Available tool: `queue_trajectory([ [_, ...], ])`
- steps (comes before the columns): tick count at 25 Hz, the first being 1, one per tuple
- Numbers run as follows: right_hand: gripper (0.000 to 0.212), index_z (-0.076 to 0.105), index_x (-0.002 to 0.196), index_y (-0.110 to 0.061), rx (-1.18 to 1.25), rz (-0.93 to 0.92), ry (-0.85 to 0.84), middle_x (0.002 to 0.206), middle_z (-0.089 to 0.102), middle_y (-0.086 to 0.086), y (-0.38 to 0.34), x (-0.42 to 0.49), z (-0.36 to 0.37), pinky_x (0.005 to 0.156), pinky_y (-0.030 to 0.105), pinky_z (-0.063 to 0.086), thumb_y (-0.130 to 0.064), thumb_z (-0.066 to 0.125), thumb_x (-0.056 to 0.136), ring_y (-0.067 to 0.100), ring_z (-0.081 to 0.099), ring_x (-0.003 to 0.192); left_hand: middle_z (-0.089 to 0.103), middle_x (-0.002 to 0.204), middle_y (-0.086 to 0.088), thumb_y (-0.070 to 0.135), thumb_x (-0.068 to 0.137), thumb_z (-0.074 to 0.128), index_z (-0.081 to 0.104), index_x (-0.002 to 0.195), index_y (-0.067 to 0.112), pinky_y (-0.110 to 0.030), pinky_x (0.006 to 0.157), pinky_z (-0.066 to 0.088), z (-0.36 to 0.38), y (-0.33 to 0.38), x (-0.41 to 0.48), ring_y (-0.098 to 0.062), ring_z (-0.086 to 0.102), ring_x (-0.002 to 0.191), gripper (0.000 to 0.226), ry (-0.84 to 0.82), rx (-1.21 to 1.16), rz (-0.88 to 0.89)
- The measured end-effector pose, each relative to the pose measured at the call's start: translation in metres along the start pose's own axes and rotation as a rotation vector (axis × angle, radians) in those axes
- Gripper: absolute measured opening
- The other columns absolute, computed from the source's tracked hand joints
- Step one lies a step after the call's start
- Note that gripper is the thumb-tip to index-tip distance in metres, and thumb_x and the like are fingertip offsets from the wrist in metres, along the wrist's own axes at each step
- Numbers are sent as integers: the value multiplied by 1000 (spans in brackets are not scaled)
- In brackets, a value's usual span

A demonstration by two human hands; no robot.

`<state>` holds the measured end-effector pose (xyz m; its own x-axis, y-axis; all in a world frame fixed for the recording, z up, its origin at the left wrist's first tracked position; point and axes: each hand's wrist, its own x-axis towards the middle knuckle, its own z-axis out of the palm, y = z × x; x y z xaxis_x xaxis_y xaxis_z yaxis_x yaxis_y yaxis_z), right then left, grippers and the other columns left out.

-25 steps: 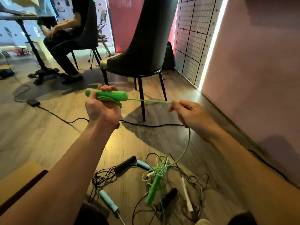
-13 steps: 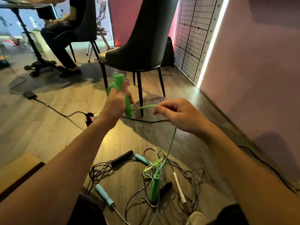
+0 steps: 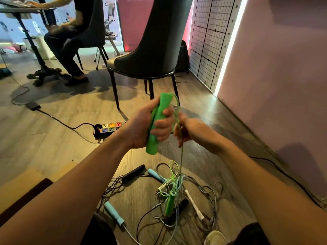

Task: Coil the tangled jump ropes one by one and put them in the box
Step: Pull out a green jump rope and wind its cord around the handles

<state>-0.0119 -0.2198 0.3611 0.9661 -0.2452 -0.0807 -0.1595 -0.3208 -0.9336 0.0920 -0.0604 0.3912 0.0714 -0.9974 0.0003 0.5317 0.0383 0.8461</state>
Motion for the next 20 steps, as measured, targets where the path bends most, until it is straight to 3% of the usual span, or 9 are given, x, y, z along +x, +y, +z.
queue_trajectory([
  [3, 41, 66, 115, -15, -293, 276, -421, 113, 72, 6, 34, -2, 11, 95, 43, 44, -41, 37, 104, 21, 64, 109, 42, 49, 8, 54, 104, 18, 46, 74, 21, -20, 41, 35, -9, 10, -4, -5, 30, 36, 53, -27, -222, 235],
  [5, 28, 66, 122, -16, -587, 223, -532, 118, 70, 2, 43, 0, 15, 102, 43, 46, -29, 55, 100, 16, 64, 109, 43, 52, 8, 53, 104, 21, 48, 76, 21, -20, 43, 37, -17, 11, -7, -5, 30, 39, 50, 24, -306, 374],
  [7, 18, 70, 110, -16, -655, 9, -293, 103, 73, 0, 29, 6, 6, 98, 42, 52, -23, 57, 100, 12, 68, 95, 43, 55, 7, 51, 105, 25, 51, 80, 19, -21, 46, 40, -26, 13, -8, -6, 38, 42, 48, 92, -428, 512],
  [9, 18, 71, 104, -15, -341, -189, 195, 90, 72, 4, 12, 9, -4, 82, 35, 58, -19, 54, 101, 17, 70, 84, 44, 58, 5, 48, 105, 29, 55, 86, 16, -23, 50, 42, -38, 22, -11, -9, 43, 45, 46, 121, -592, 650],
  [10, 20, 71, 104, -14, -228, -221, 327, 84, 72, 6, 10, 10, -8, 72, 30, 59, -19, 52, 102, 21, 71, 79, 45, 59, 4, 46, 105, 31, 58, 90, 14, -24, 51, 43, -43, 27, -14, -10, 44, 46, 45, 129, -670, 704],
  [11, 22, 72, 102, -14, -225, -169, 327, 78, 71, 7, 9, 10, -9, 63, 29, 56, -21, 52, 102, 23, 72, 75, 46, 60, 3, 45, 105, 33, 60, 94, 12, -25, 51, 44, -47, 31, -18, -11, 44, 47, 44, 139, -734, 740],
  [13, 24, 74, 96, -10, -453, -36, 103, 67, 69, 3, 13, 4, -1, 58, 29, 50, -23, 54, 101, 23, 72, 67, 46, 59, 3, 43, 105, 35, 64, 98, 11, -25, 51, 45, -52, 33, -23, -11, 45, 47, 44, 175, -797, 777],
  [16, 23, 72, 97, -11, -282, -136, 415, 60, 63, -1, 12, 9, -5, 56, 30, 55, -19, 51, 102, 16, 68, 56, 46, 59, 3, 44, 104, 34, 64, 103, 10, -24, 52, 45, -53, 35, -22, -10, 45, 48, 45, 227, -776, 802],
  [20, 26, 70, 88, -15, -218, -100, 288, 56, 64, 2, 2, 8, -6, 56, 28, 51, -23, 50, 104, 23, 71, 58, 46, 59, 4, 46, 105, 32, 65, 104, 10, -24, 51, 45, -52, 34, -24, -10, 45, 47, 49, 258, -766, 807],
])
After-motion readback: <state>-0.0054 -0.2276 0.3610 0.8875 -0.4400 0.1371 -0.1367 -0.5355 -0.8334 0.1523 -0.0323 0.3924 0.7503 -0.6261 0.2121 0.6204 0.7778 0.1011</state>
